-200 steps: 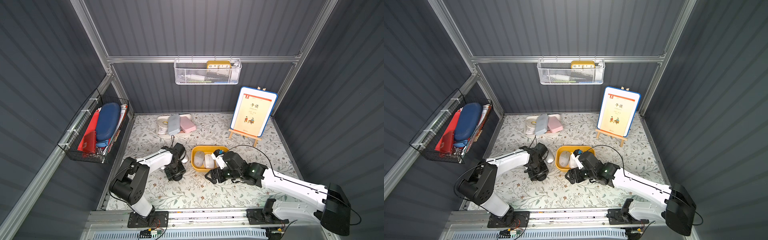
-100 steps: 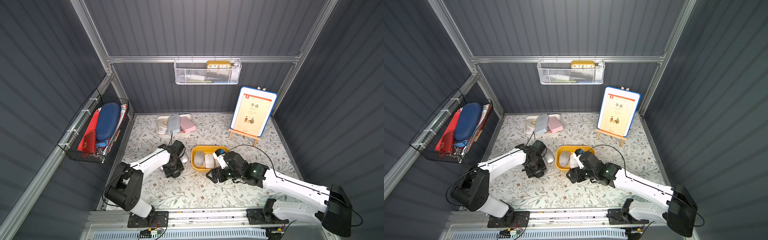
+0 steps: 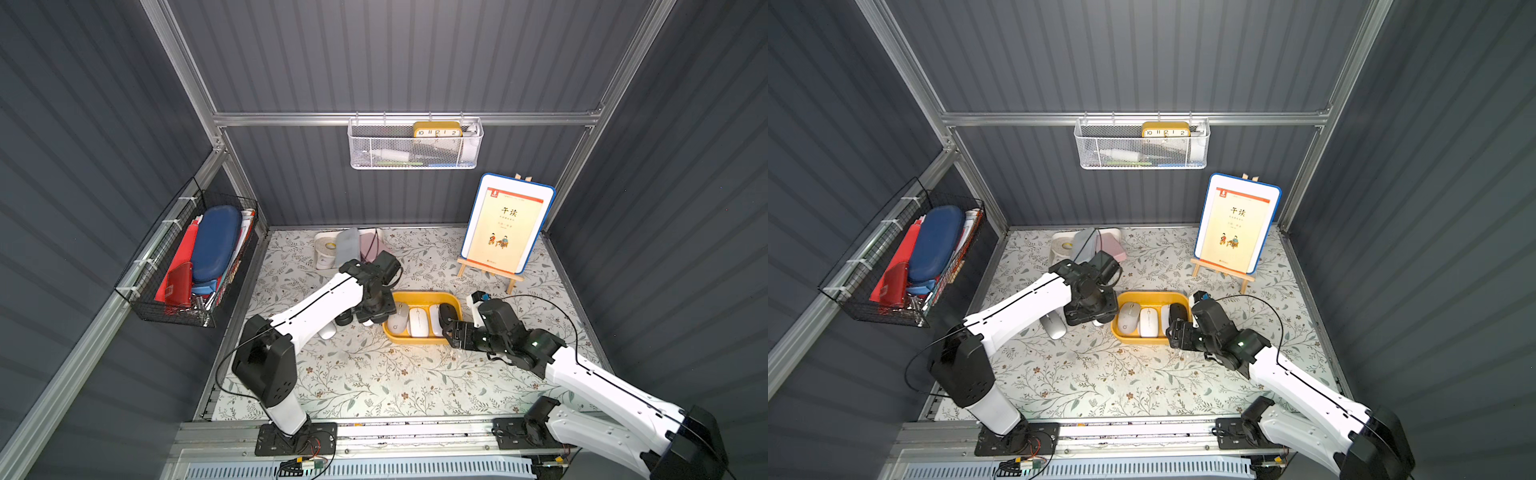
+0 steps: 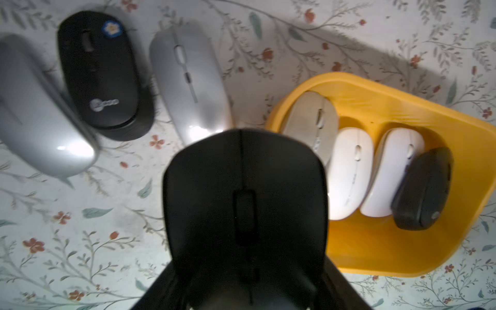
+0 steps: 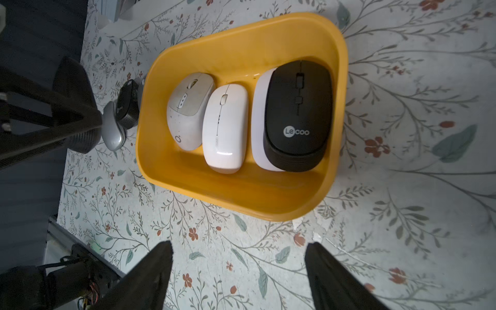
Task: Put the mouse in the storage box
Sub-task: Pick up the mouse from the center of the board, then place the mouse in the storage box.
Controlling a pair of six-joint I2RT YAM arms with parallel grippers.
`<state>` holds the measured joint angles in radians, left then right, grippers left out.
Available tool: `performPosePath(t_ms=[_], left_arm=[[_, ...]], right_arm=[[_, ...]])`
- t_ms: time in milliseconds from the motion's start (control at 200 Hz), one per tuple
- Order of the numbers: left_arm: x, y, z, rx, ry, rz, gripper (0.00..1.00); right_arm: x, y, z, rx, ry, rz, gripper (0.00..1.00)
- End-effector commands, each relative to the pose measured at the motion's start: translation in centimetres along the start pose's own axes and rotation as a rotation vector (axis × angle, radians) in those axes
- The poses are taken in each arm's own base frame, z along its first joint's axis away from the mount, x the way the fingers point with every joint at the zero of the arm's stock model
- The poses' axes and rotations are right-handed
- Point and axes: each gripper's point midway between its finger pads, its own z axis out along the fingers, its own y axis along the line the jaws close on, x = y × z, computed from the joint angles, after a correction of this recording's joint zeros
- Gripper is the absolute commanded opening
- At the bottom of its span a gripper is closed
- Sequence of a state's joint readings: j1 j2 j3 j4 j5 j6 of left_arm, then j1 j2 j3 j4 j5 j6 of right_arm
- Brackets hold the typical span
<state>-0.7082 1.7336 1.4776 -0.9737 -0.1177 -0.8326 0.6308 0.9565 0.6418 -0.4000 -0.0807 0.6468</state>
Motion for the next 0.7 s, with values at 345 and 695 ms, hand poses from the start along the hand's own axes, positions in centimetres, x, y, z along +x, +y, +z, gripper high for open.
performPosePath(t_ms=[345,695], left_arm=[[0.4,-10.0,2.8,0.167,0.081,0.202,0.56],[2.4,-14.0,5.4,0.227,0.135,0.27,0.57]], right_arm=[[2.8,-0.9,-1.0,-0.065,0.064,0.093,0.82],[2.9,-0.8,-0.6,-0.076,0.07,0.112,0.82]])
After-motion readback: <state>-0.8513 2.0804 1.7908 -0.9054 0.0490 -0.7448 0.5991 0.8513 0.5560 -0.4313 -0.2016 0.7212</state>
